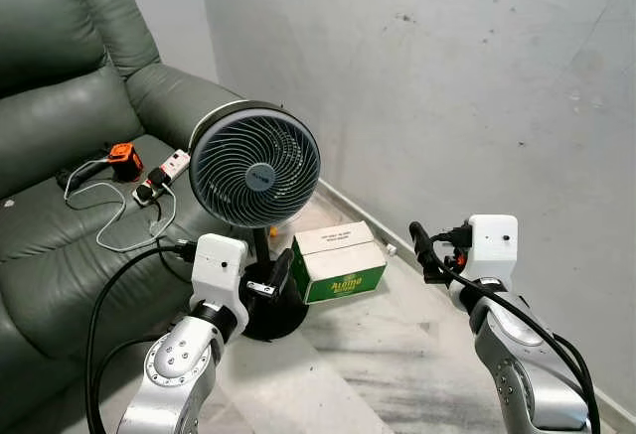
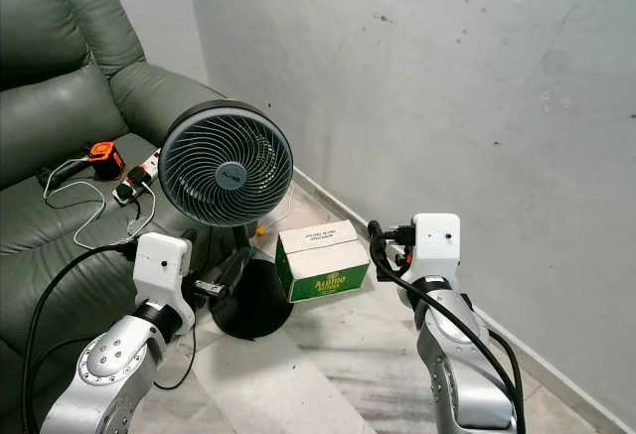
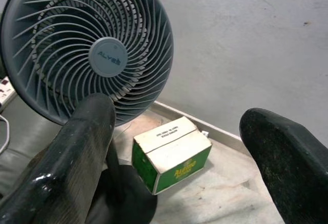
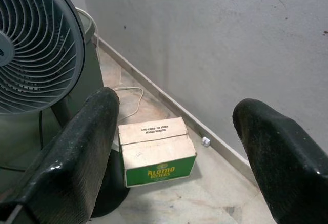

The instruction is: Hang keys on a hook

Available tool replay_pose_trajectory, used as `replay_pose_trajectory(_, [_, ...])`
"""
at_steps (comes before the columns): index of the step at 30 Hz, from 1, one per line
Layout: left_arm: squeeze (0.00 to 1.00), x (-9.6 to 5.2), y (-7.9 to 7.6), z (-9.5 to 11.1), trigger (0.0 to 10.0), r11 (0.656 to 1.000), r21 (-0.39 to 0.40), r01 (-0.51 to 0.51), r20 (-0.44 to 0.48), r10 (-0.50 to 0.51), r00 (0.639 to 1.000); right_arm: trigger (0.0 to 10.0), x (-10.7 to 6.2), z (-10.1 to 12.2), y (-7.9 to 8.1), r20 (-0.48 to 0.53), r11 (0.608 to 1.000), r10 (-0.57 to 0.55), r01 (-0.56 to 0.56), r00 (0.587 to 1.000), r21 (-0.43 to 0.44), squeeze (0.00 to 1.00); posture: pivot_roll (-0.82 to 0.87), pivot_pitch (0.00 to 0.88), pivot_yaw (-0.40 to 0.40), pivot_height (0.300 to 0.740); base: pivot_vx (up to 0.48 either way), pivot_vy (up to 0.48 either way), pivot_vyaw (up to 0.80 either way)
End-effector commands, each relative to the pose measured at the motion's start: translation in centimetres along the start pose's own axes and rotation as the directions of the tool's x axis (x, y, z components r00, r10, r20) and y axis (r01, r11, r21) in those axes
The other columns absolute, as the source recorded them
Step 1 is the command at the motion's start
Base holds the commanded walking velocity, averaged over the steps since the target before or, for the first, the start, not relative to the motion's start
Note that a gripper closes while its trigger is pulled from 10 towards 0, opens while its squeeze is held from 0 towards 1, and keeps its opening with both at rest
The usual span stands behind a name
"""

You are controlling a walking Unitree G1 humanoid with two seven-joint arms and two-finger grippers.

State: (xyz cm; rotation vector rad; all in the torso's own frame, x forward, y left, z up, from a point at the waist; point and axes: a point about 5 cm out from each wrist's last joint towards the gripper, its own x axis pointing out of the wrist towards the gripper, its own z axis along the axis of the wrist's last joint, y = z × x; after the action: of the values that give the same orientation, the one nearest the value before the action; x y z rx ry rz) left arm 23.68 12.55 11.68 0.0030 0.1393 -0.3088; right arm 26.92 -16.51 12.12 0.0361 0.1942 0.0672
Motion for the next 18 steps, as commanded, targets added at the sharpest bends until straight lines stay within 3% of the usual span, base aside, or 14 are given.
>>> replay_pose_trajectory(1, [0.00,-0.01,-0.03,0.07,10.0,1.000,-0.004,0.005,0.000,-0.005,1.000,10.0,0.16,0.12,-0.32,-0.002,1.000,-0.019,0.019,1.000,-0.002,0.00,0.00,0.079,-0.014,0.740,0.000,0.000,-0.80])
replay_pose_trajectory(18, [0.00,0.13,-0.19,0.18,10.0,1.000,-0.012,0.016,0.002,-0.016,1.000,10.0,0.15,0.02,-0.45,-0.003,0.999,-0.033,0.033,0.999,-0.005,0.00,0.00,0.077,-0.009,0.740,0.000,0.000,-0.80])
